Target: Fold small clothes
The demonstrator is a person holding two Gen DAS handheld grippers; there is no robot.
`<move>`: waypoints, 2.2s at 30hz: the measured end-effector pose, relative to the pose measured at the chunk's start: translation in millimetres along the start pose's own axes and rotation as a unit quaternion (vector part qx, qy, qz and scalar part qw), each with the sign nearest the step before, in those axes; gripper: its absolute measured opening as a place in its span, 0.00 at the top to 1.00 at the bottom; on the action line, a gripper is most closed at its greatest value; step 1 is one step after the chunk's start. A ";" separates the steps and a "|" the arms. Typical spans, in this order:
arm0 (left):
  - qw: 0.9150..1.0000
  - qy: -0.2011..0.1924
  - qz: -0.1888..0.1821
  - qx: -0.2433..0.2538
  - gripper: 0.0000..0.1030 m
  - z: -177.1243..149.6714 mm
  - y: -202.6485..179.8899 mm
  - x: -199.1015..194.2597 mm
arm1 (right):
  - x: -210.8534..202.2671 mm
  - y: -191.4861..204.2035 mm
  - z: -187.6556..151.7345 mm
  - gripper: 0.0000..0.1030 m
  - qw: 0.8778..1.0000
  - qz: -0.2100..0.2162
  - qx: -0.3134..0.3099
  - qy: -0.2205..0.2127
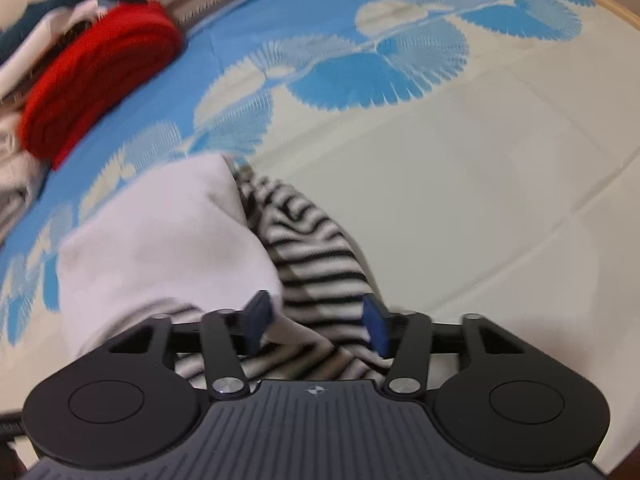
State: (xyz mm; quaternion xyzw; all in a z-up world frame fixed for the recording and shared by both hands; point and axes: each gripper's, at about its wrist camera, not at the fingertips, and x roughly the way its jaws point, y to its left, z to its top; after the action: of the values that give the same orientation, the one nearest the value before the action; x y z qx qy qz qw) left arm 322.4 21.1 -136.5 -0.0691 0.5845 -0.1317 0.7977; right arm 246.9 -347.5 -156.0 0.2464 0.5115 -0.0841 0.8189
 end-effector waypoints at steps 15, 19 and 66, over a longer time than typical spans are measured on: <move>1.000 -0.020 -0.006 0.018 0.56 3.4 -6.2 -1.9 | 18.5 1.9 -28.9 0.93 0.990 0.044 -0.045 0.126; 0.999 -0.016 0.002 0.037 0.56 0.6 -11.4 -4.1 | 15.3 2.2 -31.9 0.93 0.990 0.038 -0.055 0.125; 0.959 -0.250 0.130 0.012 0.01 -206.0 -118.9 -123.4 | -180.9 48.9 -169.9 0.11 0.951 0.030 -0.266 -0.154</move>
State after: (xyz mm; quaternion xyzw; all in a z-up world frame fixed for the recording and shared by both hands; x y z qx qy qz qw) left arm 76.4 -47.7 -55.6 -0.0137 0.3683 -0.0126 0.9295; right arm 47.0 -242.8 -41.8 0.0185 0.3751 0.0428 0.9258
